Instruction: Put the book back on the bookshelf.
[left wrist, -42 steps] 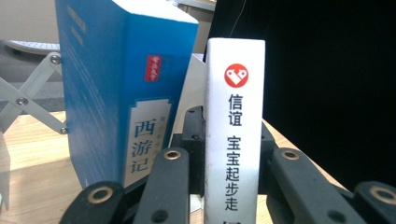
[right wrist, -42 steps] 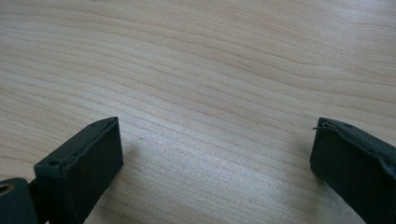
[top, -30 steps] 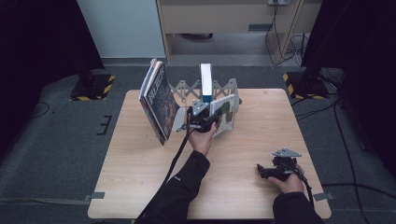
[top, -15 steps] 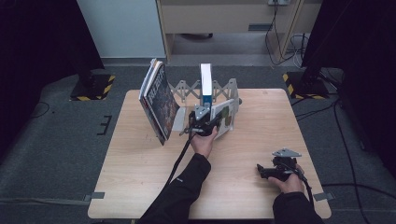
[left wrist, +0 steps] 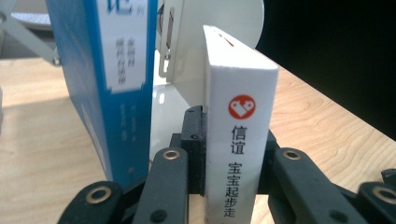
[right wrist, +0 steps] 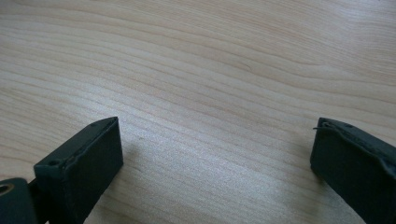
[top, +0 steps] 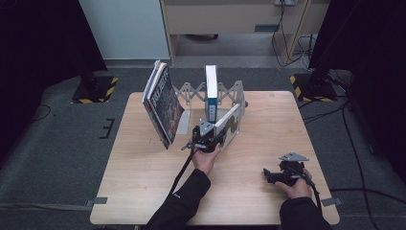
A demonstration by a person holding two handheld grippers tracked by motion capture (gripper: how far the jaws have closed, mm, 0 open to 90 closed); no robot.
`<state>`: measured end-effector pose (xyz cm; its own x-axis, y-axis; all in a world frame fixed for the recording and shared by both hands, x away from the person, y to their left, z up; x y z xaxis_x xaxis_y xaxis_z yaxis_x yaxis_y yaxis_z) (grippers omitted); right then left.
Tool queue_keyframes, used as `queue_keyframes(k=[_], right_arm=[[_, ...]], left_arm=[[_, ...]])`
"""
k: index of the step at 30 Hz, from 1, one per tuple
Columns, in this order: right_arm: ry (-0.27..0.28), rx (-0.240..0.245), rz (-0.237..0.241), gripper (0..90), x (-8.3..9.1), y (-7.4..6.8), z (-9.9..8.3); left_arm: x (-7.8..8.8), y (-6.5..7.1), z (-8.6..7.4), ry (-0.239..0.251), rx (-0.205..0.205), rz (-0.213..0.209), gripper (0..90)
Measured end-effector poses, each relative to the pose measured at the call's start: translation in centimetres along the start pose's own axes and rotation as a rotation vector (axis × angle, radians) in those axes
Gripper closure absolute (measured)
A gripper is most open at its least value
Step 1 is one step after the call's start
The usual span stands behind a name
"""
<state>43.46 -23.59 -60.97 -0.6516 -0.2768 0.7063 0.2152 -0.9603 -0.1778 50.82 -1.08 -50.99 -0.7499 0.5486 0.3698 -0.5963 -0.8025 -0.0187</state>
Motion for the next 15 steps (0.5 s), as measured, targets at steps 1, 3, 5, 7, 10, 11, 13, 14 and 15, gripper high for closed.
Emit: queue_keyframes(k=[1, 3, 5, 7, 10, 11, 13, 14, 15], right_arm=[[0.000, 0.000, 0.000, 2.7, 0.0, 0.0, 0.0], [-0.001, -0.001, 0.000, 2.7, 0.0, 0.0, 0.0], [-0.001, -0.001, 0.000, 2.7, 0.0, 0.0, 0.0], [-0.001, -0.001, 0.001, 2.7, 0.0, 0.0, 0.0], [0.000, 0.000, 0.000, 2.6, 0.0, 0.0, 0.0], [0.000, -0.001, 0.000, 2.6, 0.0, 0.0, 0.0], [0.001, 0.000, -0.002, 2.6, 0.0, 0.0, 0.0], [0.000, 0.000, -0.001, 2.6, 0.0, 0.0, 0.0], [-0.001, 0.001, 0.000, 2.6, 0.0, 0.0, 0.0]], left_arm=[[0.1, 0.0, -0.2, -0.005, 0.006, 0.001, 73.7], [0.1, 0.1, -0.5, -0.006, 0.004, -0.002, 73.7], [0.1, 0.4, -0.8, -0.018, -0.007, -0.004, 73.6], [0.3, 0.6, -1.2, -0.032, -0.014, -0.007, 73.5], [0.4, 0.9, -2.1, -0.044, -0.015, -0.011, 73.4], [0.5, 0.8, -2.3, -0.049, -0.017, -0.011, 73.5], [0.5, 0.7, -2.9, -0.060, -0.008, -0.012, 73.8], [0.5, 0.7, -3.0, -0.061, -0.006, -0.013, 73.9], [0.5, 0.6, -3.1, -0.063, -0.006, -0.012, 74.0]])
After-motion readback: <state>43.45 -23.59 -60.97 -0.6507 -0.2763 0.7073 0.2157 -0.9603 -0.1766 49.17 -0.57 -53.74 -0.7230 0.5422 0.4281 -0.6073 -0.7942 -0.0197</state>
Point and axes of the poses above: each handheld gripper's, and its own axes: x roughly backward along the jaws, z roughly out of its top, y roughly to its right, the point moved 10 cm from there along -x, roughly forward along the jaws, and after that the axes turned 14 degrees about -x, right-handed, at the moved point
